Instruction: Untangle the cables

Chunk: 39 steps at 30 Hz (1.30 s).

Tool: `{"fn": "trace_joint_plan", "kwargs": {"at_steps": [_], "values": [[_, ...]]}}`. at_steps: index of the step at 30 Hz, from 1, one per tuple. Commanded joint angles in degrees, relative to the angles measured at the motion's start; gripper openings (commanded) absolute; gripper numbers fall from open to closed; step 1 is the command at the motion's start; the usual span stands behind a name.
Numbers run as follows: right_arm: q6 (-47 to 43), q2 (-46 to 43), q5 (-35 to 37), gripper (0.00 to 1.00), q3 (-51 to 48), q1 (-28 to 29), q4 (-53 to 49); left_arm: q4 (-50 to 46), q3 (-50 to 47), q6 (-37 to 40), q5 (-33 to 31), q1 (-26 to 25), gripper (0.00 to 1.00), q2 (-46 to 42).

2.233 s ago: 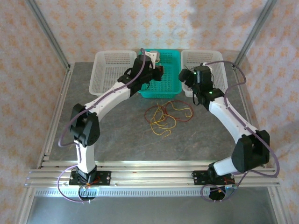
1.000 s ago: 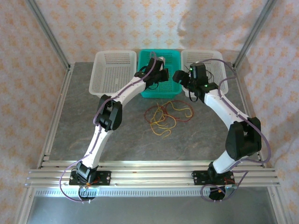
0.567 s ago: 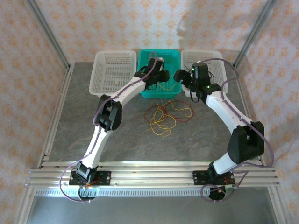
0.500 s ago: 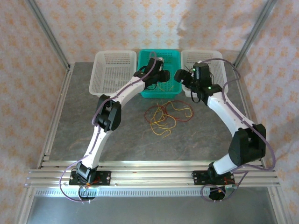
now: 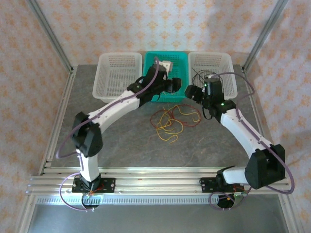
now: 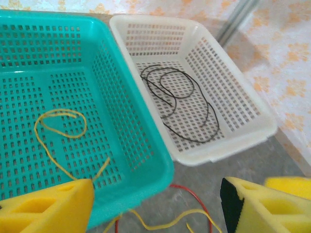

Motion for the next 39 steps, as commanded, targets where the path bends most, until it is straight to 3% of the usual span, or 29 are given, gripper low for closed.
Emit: {"fn": "trace_joint_plan", "kwargs": {"at_steps": [1,8,13,18,23,39], "values": [[1.8,-3.0,0.3,0.78,-2.8,2.2,-1.4,7.0,-9.1,0.6,-2.7,-0.1,0.71,-5.4],[9.3,-4.3,5.4,0.72,-8.9,5.3,-4.3,12.3,-27.4,-1.8,-5.1,-2.0,0.71,-17.3],[6.6,-2.1,10.2,0.68,-9.8,4.1,-9.8,13.9,-35.8,-3.7,-7.1,-4.5,0.7,-22.8],[2.0,-0.5,5.8,0.62,-11.8,-0.6,-9.4,15.7,-41.6,-8.8,-7.4,-7.0,0.69,-24.3],[-1.8,3.1,-0.7,0.53,-11.8,-3.1,-7.3,18.1,-44.0,-11.9,-7.5,-9.8,0.68,-23.0],[-2.9,13.6,-2.5,0.41,-8.2,-6.2,-2.0,17.7,-41.8,-12.0,-9.0,-11.7,0.67,-19.7]]}}
